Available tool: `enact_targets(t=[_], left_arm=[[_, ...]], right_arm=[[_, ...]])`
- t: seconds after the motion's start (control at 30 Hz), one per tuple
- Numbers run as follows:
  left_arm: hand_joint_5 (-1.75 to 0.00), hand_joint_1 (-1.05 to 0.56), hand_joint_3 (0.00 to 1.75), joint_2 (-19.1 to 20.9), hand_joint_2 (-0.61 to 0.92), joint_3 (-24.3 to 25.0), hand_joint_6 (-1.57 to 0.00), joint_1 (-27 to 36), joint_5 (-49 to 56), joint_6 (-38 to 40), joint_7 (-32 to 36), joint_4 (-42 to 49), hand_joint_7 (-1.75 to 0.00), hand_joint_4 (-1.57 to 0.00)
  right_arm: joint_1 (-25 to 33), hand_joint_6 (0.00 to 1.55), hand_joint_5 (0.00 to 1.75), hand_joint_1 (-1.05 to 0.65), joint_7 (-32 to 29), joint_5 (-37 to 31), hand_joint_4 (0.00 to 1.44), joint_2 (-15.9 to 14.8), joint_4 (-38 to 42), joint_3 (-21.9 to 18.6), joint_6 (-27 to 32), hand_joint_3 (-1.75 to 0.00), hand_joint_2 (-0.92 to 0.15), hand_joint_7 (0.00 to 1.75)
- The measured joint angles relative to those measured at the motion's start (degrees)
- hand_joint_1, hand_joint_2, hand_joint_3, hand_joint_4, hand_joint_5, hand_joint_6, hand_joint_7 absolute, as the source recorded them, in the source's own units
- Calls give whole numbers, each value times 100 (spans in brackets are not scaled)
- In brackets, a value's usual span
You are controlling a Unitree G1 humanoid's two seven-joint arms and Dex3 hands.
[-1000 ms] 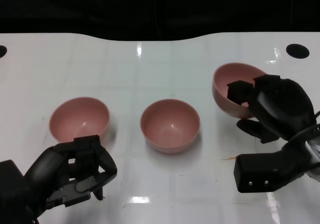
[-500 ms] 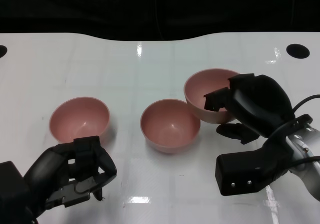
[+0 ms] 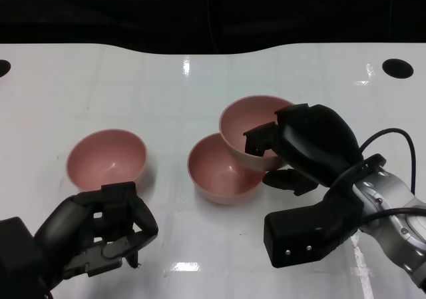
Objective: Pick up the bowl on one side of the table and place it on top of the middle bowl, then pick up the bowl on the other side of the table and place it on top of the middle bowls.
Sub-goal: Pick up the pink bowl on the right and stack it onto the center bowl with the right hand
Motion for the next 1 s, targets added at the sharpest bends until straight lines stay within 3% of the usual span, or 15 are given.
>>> enact_targets(t=[0.03, 0.07, 0.23, 0.37, 0.5, 0.6, 0.7, 0.83, 1.0], left_arm=[[-167, -42, 21, 0, 92, 1, -79, 3, 8, 8, 3, -5, -141, -83], [-167, -41, 21, 1, 92, 1, -79, 5, 13, 24, 5, -16, -141, -83], [-167, -39, 23, -1, 92, -3, -79, 4, 9, 91, 5, -101, -141, -82], [-168, -44, 21, -11, 92, -1, -80, 4, 5, 71, 3, -86, -142, -82], [-168, -36, 21, -50, 92, -2, -80, 3, 6, 53, 4, -82, -141, -83], [-168, -37, 21, -61, 92, -2, -80, 3, 3, 59, 4, -82, -141, -83], [-168, -37, 21, -63, 92, -2, -79, 2, 3, 80, 4, -84, -141, -82], [-168, -37, 21, -67, 92, -3, -79, 4, 4, 168, 7, -98, -139, -81], [-168, -42, 20, -69, 92, -5, -79, 13, 18, 226, 76, -168, -139, -80]], right_arm=[[-12, 87, 175, -23, -12, -6, 99, 15, 27, 6, 2, -88, -41, 125], [-29, 83, 175, -23, -23, -15, 99, 57, 61, 17, 10, -92, -39, 135], [-124, 76, 175, -20, -83, -106, 98, 283, 231, 139, 15, -94, -32, 148], [-212, 64, 175, -20, -30, -152, 94, 423, 292, 242, 147, -85, -45, 172], [-260, 62, 175, -22, 65, -153, 92, 512, 388, 280, 216, -87, -54, 172], [-303, 65, 175, -21, 19, -152, 93, 577, 531, 315, 194, -94, -51, 174], [-371, 71, 175, -23, -40, -152, 93, 646, 688, 353, 156, -78, -58, 159], [-489, 68, 175, -22, -177, -153, 93, 693, 914, 429, 143, -80, -56, 168], [-573, 78, 175, -23, -369, -154, 93, 767, 1198, 490, 95, -95, -49, 145]])
